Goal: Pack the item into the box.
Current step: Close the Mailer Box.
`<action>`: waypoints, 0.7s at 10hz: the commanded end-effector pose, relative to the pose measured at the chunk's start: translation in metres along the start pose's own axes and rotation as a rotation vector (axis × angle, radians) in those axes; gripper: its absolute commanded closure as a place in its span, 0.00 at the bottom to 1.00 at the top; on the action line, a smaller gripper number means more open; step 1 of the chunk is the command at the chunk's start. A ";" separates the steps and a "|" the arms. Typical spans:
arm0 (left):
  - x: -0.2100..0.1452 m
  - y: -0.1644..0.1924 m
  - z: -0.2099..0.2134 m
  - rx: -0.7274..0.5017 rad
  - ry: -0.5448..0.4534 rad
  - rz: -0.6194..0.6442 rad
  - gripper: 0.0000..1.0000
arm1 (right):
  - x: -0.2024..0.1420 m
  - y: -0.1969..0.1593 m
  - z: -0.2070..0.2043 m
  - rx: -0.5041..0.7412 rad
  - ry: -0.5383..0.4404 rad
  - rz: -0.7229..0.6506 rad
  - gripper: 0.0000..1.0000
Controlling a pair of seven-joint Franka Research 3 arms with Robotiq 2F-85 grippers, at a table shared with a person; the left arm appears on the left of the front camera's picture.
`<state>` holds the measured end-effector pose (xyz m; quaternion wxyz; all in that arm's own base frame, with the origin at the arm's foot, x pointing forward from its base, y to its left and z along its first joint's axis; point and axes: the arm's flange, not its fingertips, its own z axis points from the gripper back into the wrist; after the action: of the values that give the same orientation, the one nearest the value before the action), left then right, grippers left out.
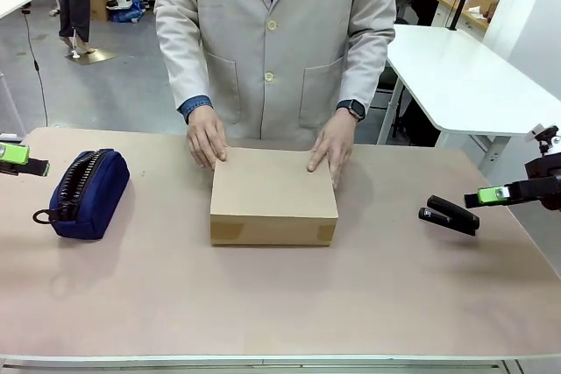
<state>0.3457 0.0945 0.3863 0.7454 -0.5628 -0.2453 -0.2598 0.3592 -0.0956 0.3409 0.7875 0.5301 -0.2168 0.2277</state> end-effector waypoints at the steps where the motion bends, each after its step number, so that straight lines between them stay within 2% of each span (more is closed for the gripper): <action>1: 0.001 -0.002 -0.002 0.005 -0.005 -0.015 0.00 | 0.001 0.001 0.000 0.000 0.012 0.006 0.00; 7: 0.001 -0.002 -0.002 0.005 -0.005 -0.015 0.00 | 0.001 0.001 0.000 0.000 0.012 0.006 0.00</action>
<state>0.3457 0.0945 0.3863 0.7454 -0.5628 -0.2454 -0.2598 0.3592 -0.0956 0.3409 0.7875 0.5301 -0.2168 0.2277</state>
